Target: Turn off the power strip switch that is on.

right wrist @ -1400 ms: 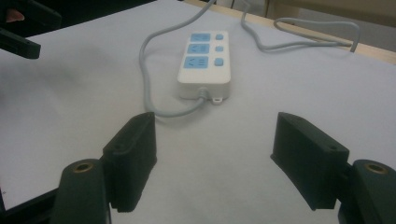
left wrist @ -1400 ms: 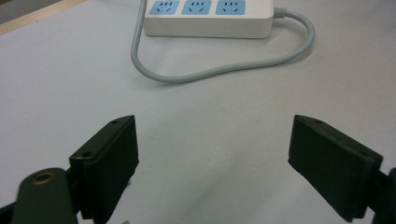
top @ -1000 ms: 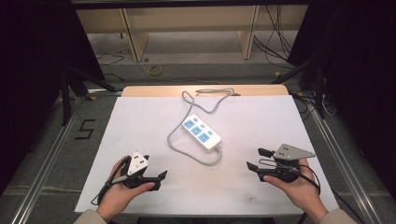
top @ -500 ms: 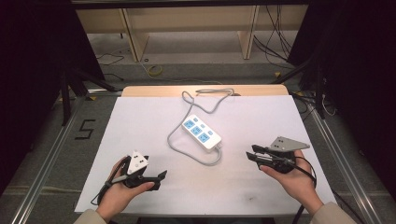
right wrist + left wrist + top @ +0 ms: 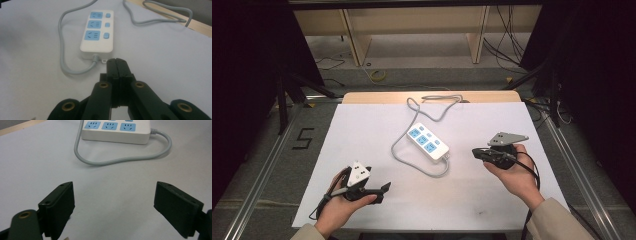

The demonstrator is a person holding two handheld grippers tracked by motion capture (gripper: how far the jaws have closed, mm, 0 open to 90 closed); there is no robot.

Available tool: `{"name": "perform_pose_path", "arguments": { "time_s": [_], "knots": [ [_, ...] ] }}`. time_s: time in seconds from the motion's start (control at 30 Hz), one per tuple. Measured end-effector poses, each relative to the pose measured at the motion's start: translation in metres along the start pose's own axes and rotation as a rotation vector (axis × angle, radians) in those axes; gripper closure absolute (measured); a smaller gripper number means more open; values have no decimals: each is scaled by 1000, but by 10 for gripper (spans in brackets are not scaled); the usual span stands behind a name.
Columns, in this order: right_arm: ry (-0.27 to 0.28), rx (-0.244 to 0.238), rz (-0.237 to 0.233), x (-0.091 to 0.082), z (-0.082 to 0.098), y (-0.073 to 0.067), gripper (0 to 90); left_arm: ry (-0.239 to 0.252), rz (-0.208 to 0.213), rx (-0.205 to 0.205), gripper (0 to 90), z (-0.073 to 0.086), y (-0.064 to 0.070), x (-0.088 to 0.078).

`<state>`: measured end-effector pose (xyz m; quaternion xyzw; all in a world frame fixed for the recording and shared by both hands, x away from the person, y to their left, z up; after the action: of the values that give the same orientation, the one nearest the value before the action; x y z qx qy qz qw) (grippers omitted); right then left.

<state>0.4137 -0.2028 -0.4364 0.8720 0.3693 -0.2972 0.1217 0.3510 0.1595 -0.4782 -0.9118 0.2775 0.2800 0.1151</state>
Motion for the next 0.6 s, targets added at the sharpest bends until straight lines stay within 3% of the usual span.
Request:
{"name": "perform_pose_path", "arguments": {
  "time_s": [0.6],
  "knots": [
    [-94,12,-18,24,-17,0,900,-6,-1,16,166,-1,2,1]
  ]
}}
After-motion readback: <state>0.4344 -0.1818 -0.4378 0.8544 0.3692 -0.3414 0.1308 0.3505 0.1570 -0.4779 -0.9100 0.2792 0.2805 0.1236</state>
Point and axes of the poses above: each handheld gripper's, and its own axes: x roughly forward along the jaws, z roughly out of its underside, y roughly to its right, the point moved 5 cm from there along x, roughly forward along the jaws, and after that the axes turned 2 degrees about -z, right-handed, at the moved point
